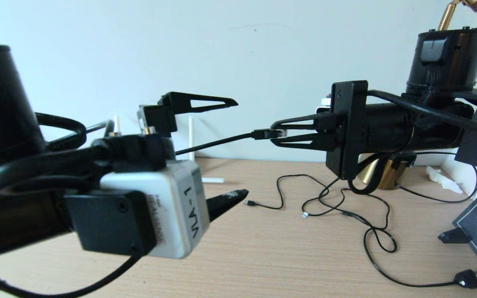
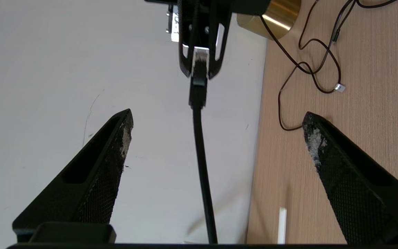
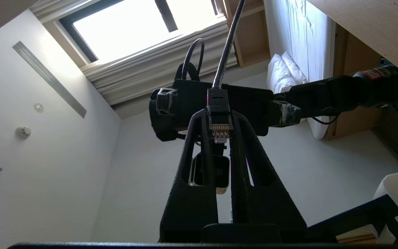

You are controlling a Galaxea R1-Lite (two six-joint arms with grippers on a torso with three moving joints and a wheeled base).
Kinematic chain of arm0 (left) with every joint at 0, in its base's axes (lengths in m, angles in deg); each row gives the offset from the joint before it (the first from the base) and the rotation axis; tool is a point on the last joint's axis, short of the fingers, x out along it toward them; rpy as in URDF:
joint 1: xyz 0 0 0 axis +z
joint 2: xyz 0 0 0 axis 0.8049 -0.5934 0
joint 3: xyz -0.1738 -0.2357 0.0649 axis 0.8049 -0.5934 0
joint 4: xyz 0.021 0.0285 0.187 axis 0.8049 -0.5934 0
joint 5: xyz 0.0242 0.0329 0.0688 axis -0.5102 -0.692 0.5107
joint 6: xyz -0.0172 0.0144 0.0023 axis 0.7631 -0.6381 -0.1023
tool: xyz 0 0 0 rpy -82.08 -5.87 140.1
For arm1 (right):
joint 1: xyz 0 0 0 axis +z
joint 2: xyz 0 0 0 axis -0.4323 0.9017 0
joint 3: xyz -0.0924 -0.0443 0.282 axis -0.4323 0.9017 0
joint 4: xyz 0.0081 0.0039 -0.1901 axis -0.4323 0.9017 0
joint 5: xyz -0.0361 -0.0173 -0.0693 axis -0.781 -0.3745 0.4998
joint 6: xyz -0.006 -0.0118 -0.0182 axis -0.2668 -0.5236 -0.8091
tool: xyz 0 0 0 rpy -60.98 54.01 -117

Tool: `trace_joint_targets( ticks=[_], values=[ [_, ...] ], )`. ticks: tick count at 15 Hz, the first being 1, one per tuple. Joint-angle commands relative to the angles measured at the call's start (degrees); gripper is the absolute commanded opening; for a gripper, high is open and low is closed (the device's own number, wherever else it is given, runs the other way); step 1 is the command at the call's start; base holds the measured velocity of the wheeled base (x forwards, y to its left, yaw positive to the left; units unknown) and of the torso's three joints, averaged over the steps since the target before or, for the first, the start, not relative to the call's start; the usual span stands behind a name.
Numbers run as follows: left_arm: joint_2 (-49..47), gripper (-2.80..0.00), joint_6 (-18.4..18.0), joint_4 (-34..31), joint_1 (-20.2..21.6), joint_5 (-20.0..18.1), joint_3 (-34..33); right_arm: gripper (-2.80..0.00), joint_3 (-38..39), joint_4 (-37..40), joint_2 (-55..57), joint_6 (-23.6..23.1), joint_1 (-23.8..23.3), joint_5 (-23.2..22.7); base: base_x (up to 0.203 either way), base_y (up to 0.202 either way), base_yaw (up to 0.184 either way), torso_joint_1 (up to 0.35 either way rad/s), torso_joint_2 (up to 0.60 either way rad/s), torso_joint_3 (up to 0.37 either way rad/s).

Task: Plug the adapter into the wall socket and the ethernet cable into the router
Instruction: Hand it to the other hand

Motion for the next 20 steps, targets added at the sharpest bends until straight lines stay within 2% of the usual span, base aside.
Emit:
trace_joint_targets(
  ticks=[1,9,20],
  values=[
    [-2.0,0.00,-0.4,0.8,-0.2,-0.1,1.1,-2.80,0.5,-0.1,-0.6,0.6,-0.4,-0.4,0.000,0.000,0.000,0.000,0.00,0.000],
    [-7.6,0.00,-0.3,2.4,-2.2,-0.2,6.1,-2.80,1.1,-0.4,0.0,0.4,-0.4,-0.3,0.000,0.000,0.000,0.000,0.00,0.000],
    [-6.5,0.00,-0.1,2.9,-1.1,-0.2,3.9,-2.80,3.0,-0.8,-2.2,0.3,-0.4,-0.5,0.000,0.000,0.000,0.000,0.00,0.000]
  ],
)
